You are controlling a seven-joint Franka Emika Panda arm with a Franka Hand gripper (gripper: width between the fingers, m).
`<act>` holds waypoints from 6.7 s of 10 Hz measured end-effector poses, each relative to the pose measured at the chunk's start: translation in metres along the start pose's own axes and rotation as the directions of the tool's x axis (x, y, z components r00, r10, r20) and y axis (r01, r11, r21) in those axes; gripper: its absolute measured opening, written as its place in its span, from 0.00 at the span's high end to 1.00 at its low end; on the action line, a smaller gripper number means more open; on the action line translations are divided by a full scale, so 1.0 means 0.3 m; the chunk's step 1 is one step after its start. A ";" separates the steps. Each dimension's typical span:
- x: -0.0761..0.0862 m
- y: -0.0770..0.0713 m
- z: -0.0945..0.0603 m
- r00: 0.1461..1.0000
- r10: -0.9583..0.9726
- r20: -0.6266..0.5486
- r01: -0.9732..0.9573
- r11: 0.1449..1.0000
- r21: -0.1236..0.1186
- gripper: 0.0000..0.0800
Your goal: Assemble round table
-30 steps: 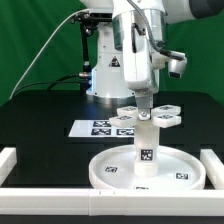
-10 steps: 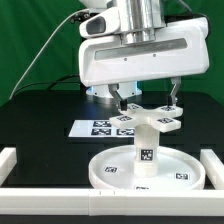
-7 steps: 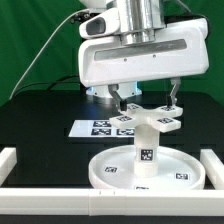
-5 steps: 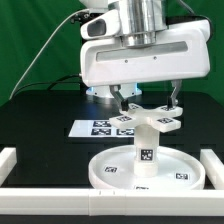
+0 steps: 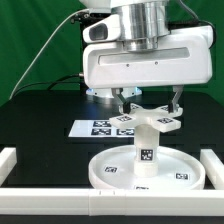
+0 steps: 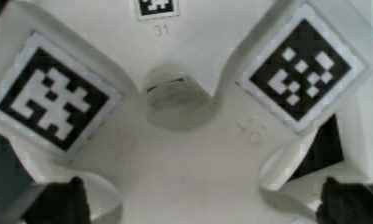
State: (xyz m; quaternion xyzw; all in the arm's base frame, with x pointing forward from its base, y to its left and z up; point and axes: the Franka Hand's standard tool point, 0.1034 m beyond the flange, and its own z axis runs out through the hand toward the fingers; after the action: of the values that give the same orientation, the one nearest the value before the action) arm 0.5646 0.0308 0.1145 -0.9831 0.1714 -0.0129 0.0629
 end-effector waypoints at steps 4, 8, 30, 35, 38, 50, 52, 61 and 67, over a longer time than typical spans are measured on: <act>0.002 0.002 0.003 1.000 -0.001 -0.003 0.001 1.000 -0.002 0.19; 0.002 0.002 0.004 1.000 -0.001 -0.003 0.001 1.000 -0.002 0.19; -0.011 -0.009 0.083 0.373 0.928 -0.012 -0.927 0.373 0.044 0.43; -0.025 -0.012 0.007 0.487 0.872 0.053 -0.873 0.488 -0.016 0.19; -0.001 -0.003 -0.012 0.750 0.660 0.052 -0.661 0.750 0.010 0.19; -0.006 -0.003 -0.017 0.880 -0.468 0.074 0.474 0.876 -0.095 0.19; -0.007 0.000 -0.015 0.882 -0.465 0.075 0.470 0.877 -0.095 0.19; -0.029 0.003 0.059 0.934 -0.348 0.083 0.355 0.930 -0.095 0.19; -0.029 0.004 0.060 0.984 -0.164 0.064 0.171 0.979 -0.108 0.44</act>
Offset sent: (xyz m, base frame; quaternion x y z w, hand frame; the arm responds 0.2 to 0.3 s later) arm 0.0018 -0.0013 -0.0002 -0.0093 0.0094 -0.0098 0.9999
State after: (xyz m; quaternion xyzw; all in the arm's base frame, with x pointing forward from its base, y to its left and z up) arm 0.5567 0.0348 0.0963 -0.9960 0.0867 0.0186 0.0105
